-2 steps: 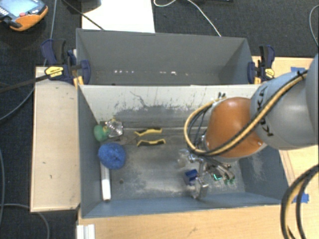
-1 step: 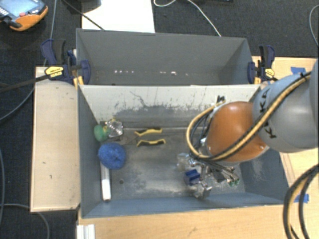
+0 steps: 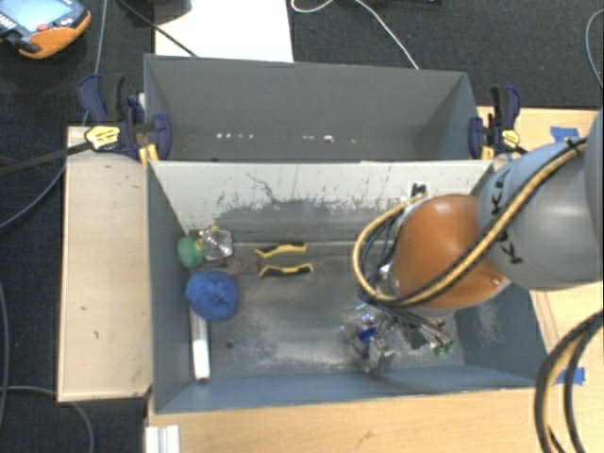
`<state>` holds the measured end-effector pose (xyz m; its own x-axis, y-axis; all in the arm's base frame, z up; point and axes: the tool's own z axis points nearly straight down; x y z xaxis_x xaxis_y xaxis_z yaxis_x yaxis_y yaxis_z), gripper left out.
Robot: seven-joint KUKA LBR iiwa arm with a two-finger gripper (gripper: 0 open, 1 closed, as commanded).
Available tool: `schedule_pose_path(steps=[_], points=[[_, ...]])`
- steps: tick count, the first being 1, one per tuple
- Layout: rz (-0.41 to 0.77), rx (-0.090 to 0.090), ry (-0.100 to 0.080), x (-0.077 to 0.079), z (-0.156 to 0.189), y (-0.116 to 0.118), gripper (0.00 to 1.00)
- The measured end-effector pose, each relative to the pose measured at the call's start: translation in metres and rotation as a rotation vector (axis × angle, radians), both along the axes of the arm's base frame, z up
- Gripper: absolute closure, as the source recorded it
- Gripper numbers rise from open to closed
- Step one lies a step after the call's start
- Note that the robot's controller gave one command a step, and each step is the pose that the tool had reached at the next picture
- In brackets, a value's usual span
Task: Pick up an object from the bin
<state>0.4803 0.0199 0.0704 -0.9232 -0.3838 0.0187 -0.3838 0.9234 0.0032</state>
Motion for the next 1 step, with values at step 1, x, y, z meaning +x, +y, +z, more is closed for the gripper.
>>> schedule_pose_path(steps=[1], points=[[0.069, 0.002, -0.011, 0.0161, 0.1616, 0.0075, 1.0]])
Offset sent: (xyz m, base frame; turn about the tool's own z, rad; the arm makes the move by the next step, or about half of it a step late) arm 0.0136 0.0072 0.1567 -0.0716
